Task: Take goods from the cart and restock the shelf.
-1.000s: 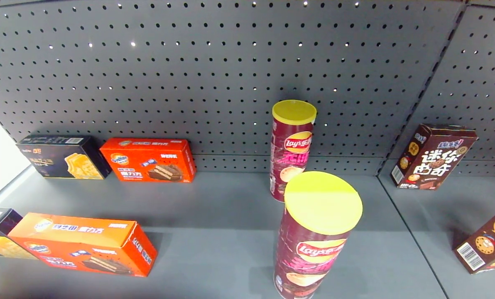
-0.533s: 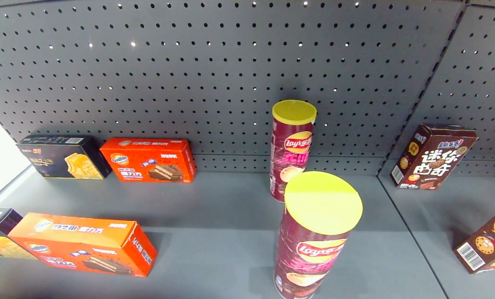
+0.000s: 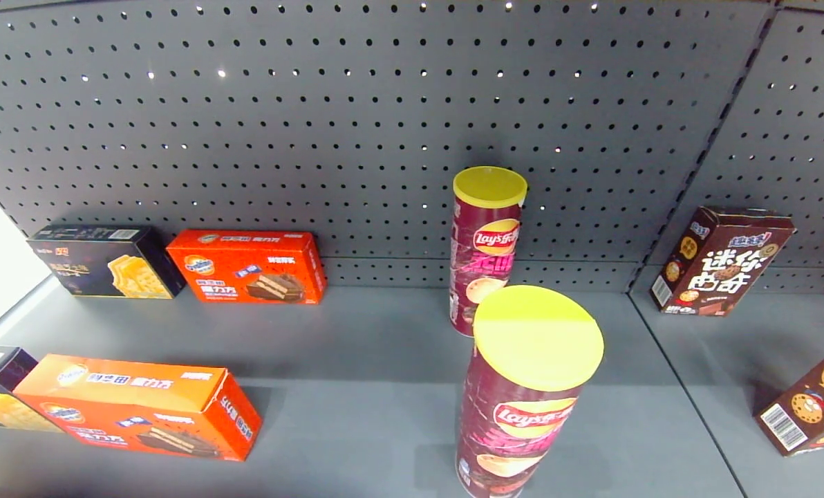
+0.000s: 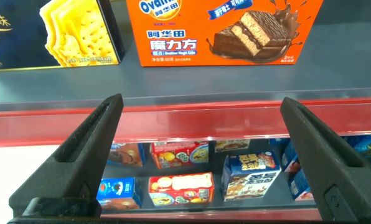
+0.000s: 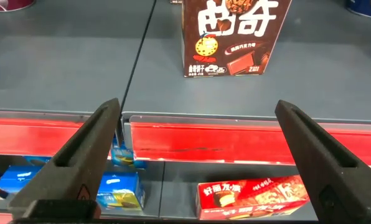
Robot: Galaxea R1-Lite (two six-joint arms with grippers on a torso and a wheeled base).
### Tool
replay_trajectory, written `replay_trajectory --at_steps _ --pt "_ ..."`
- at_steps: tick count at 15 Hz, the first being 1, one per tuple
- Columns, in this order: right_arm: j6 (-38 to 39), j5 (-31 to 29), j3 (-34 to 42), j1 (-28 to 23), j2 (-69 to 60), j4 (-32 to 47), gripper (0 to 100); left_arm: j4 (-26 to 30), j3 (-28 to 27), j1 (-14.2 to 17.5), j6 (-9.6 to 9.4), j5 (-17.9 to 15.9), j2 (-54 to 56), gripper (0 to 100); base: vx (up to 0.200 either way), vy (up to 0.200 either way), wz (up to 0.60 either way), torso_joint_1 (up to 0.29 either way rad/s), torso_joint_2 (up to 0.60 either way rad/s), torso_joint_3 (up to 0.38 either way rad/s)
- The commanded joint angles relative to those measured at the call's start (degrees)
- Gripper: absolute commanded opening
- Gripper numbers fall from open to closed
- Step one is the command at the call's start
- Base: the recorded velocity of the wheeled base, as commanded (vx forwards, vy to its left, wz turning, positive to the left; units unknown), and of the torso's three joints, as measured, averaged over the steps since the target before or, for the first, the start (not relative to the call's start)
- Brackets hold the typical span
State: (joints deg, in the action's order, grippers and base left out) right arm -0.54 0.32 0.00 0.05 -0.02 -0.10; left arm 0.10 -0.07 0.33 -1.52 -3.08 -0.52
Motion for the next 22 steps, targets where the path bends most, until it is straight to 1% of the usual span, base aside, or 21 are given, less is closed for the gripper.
replay_trajectory --at_steps 1,3,8,10,13,16,17,19,22 --pt "-0.1 0.0 0.0 0.0 0.0 0.0 100 0.0 0.1 0.0 -0.23 -0.1 -0.1 100 0.0 0.0 0.0 0.0 0.0 0.0" --pt "-0.2 0.2 0.0 0.0 0.0 0.0 100 0.0 0.1 0.0 -0.06 0.6 -0.1 100 0.0 0.0 0.0 0.0 0.0 0.0" --pt "-0.1 0.2 0.0 0.0 0.0 0.1 100 0.0 0.1 0.0 -0.06 0.5 -0.1 100 0.0 0.0 0.0 0.0 0.0 0.0" --pt "-0.1 0.2 0.0 0.0 0.0 0.1 100 0.0 0.1 0.0 -0.32 0.4 -0.1 100 -0.2 0.0 0.0 0.005 0.0 -0.005" --pt "-0.1 0.2 0.0 0.0 0.0 0.1 100 0.0 0.1 0.0 0.21 0.5 -0.1 100 0.0 0.0 0.0 0.0 0.0 0.0" --pt "-0.1 0.2 0.0 0.0 0.0 0.1 100 0.0 0.1 0.0 -0.06 0.5 -0.1 100 0.0 0.0 0.0 0.0 0.0 0.0" --pt "-0.1 0.2 0.0 0.0 0.0 0.1 100 0.0 0.1 0.0 -0.23 0.4 -0.1 100 0.0 -0.2 0.0 0.002 0.0 -0.002" --pt "-0.1 0.2 0.0 0.0 0.0 0.0 100 0.0 0.1 0.0 0.12 0.5 -0.1 100 0.0 0.0 0.0 0.0 0.0 0.0" --pt "-0.1 0.2 0.0 0.0 0.0 0.1 100 0.0 0.1 0.0 0.12 0.4 -0.1 100 0.0 0.0 0.0 0.0 0.0 0.0"
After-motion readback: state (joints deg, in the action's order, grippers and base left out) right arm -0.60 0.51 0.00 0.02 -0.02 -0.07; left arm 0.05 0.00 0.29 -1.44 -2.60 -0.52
